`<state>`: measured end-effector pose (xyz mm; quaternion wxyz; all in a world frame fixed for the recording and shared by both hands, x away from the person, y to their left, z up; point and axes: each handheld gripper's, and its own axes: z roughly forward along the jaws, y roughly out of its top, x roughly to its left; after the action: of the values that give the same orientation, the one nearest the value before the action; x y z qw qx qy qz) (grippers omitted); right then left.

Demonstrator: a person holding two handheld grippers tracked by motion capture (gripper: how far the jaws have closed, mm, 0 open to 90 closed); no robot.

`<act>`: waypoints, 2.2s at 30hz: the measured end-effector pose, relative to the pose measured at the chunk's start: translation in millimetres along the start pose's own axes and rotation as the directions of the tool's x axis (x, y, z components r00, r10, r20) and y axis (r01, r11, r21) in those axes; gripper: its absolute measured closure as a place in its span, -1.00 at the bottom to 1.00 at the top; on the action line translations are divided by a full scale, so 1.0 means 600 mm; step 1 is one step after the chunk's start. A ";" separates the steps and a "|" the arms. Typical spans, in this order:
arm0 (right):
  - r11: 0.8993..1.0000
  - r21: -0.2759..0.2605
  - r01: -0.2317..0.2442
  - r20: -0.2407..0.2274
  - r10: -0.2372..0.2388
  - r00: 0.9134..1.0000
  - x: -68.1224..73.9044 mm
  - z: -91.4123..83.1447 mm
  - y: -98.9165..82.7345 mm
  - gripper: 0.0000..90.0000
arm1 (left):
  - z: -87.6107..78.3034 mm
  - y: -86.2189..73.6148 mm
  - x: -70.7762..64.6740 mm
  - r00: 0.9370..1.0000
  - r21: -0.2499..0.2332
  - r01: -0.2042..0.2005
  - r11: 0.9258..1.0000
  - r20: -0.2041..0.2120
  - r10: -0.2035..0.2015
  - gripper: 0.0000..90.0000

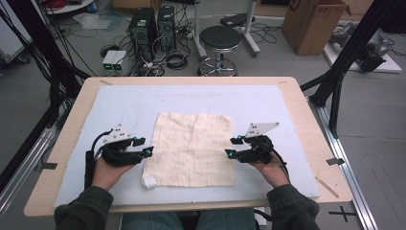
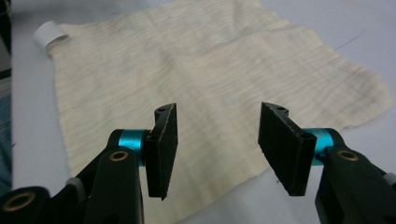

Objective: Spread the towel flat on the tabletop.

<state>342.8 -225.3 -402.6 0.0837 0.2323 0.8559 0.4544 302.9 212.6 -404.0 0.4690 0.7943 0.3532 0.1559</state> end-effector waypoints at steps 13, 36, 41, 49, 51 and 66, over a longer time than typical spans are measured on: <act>0.997 0.053 0.049 -0.087 -0.044 0.995 0.046 0.001 -0.046 -0.02 | -0.005 -0.054 -0.037 0.995 0.067 -0.058 0.996 0.086 0.052 -0.05; 0.968 0.182 0.171 -0.158 -0.143 0.977 0.062 0.033 -0.056 0.44 | 0.013 -0.070 -0.042 0.978 0.174 -0.131 0.976 0.186 0.098 0.64; 0.970 0.185 0.156 -0.169 -0.125 0.978 0.054 0.032 -0.056 0.80 | 0.014 -0.070 -0.041 0.979 0.173 -0.131 0.976 0.179 0.100 0.86; 0.968 0.196 0.159 -0.207 -0.118 0.971 0.048 0.025 -0.057 0.95 | 0.016 -0.068 -0.048 0.972 0.174 -0.140 0.975 0.214 0.102 0.94; 0.967 0.193 0.163 -0.207 -0.122 0.971 0.045 0.023 -0.059 0.95 | 0.017 -0.066 -0.052 0.970 0.167 -0.140 0.976 0.222 0.101 0.94; 0.980 0.151 0.127 -0.234 -0.089 0.968 0.045 0.004 -0.066 0.76 | 0.009 -0.059 -0.065 0.952 0.137 -0.180 0.974 0.272 0.138 0.88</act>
<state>307.1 -230.0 -434.6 -0.0089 0.1383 0.9059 0.4002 263.8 192.9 -433.8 0.4320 0.8689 0.2344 0.0586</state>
